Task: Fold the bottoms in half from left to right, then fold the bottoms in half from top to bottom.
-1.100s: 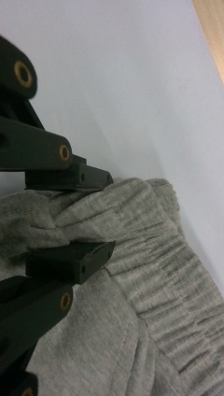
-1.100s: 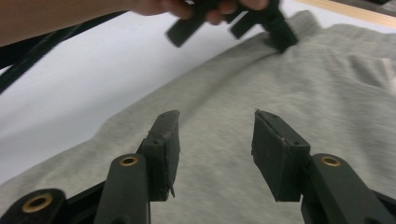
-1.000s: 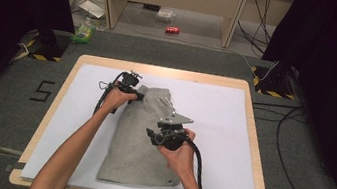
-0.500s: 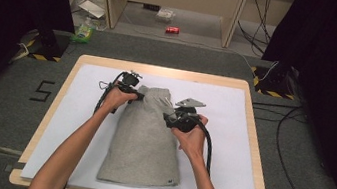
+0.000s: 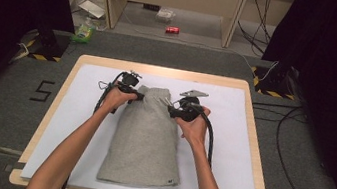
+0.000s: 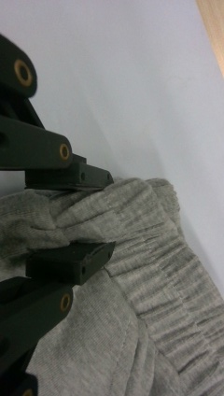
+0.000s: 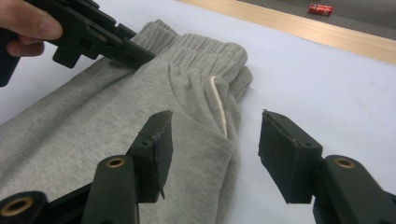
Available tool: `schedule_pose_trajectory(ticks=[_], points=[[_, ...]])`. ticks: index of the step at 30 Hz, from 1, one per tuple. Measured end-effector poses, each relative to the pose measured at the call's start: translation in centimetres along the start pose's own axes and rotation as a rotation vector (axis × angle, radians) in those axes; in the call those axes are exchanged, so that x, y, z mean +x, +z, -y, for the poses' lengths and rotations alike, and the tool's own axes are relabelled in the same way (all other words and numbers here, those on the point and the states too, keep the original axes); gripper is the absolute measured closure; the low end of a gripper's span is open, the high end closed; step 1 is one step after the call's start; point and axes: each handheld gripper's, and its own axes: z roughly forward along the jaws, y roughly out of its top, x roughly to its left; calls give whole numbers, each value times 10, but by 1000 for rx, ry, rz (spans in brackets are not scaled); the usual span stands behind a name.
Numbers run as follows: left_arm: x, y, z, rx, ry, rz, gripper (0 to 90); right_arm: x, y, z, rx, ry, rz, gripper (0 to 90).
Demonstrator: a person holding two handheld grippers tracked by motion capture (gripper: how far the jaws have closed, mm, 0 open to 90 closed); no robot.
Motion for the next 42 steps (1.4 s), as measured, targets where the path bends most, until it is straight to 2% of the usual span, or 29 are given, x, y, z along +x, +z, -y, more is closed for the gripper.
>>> schedule_pose_trajectory(ticks=[2, 12, 20, 32, 42], points=[[-1, 0, 0, 1, 5, -5, 650, -2, 3, -1, -5, 23, -4, 431], [-2, 0, -1, 4, 5, -12, 650, -8, 10, -8, 0, 32, -1, 381], [-2, 0, 0, 3, 4, -14, 650, -12, 21, -6, 7, 53, -7, 368], [-3, 0, -1, 6, 6, -22, 650, -13, 32, -12, 31, 47, 1, 363], [-3, 0, 0, 0, 1, -17, 650, -9, 54, -20, 73, 36, -1, 366]])
